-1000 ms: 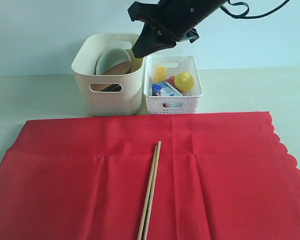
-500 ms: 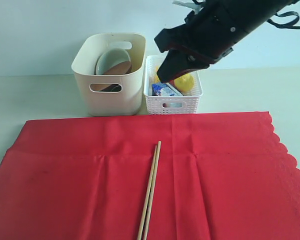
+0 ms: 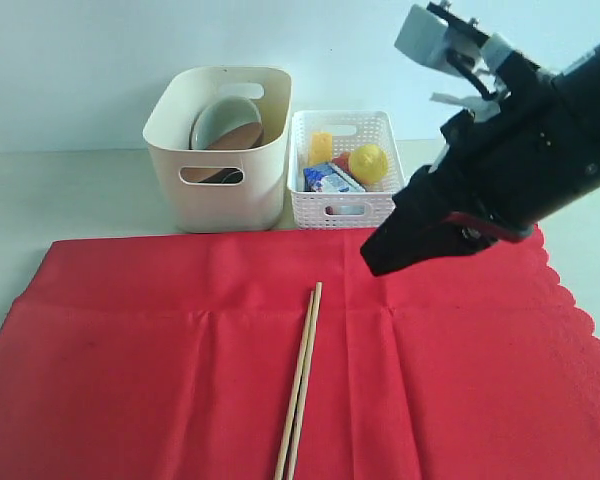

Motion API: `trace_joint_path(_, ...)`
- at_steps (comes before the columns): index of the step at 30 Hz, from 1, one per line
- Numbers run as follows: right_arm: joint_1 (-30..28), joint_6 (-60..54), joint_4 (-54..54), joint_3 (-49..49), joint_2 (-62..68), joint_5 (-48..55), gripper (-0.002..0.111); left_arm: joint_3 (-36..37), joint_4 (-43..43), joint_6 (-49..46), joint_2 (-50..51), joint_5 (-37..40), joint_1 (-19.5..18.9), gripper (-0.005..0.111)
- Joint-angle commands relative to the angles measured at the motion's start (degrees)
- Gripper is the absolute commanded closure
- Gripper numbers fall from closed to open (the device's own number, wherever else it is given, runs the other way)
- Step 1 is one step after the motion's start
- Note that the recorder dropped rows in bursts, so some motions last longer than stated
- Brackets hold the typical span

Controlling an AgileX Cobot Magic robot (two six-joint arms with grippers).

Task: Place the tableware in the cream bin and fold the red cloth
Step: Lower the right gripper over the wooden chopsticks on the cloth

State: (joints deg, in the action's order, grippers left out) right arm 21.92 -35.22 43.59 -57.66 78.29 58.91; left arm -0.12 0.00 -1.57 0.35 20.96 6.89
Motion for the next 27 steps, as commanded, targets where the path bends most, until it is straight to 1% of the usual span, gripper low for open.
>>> trace_joint_path(1, 0.11, -3.25, 4.79, 3.44, 0.62, 0.28, 0.108, 0.12, -0.31, 0.17, -0.35, -0.6, -0.14, 0.107)
trace_joint_path(4, 0.11, -3.27, 7.84, 4.48, 2.75, -1.23, 0.108, 0.12, -0.31, 0.27, -0.35, -0.6, -0.14, 0.107)
trace_joint_path(7, 0.11, -3.23, 14.62, 4.7, 5.85, -5.17, 0.108, 0.12, -0.31, 0.27, -0.35, -0.6, -0.14, 0.107)
trace_joint_path(9, 0.11, -5.89, 16.6, 4.7, 8.14, -4.9, 0.108, 0.12, -0.31, 0.27, -0.35, -0.6, -0.14, 0.107)
trace_joint_path(11, 0.11, -8.69, 16.95, 4.7, 10.67, -3.09, 0.108, 0.12, -0.31, 0.17, -0.35, -0.6, -0.14, 0.107)
trace_joint_path(15, 0.25, -8.63, 13.65, 4.7, 13.79, -3.75, 0.108, 0.12, -0.31, 0.17, -0.35, -0.6, -0.14, 0.107)
trace_joint_path(18, 2.58, -5.67, 5.81, 4.7, 14.05, -8.8, 0.108, 0.12, -0.31, 0.17, -0.35, -0.6, -0.14, 0.107)
trace_joint_path(19, 5.61, 0.49, -1.02, 4.58, 14.05, -12.71, 0.108, 0.12, -0.31, 0.17, -0.35, -0.6, -0.14, 0.107)
trace_joint_path(22, 10.28, 11.15, -11.33, 4.58, 14.05, -18.47, 0.108, 0.12, -0.31, 0.17, -0.35, -0.6, -0.14, 0.107)
trace_joint_path(27, 18.37, 31.8, -29.66, 4.58, 14.51, -23.07, 0.108, 0.12, -0.31, 0.17, -0.35, -0.6, -0.14, 0.107)
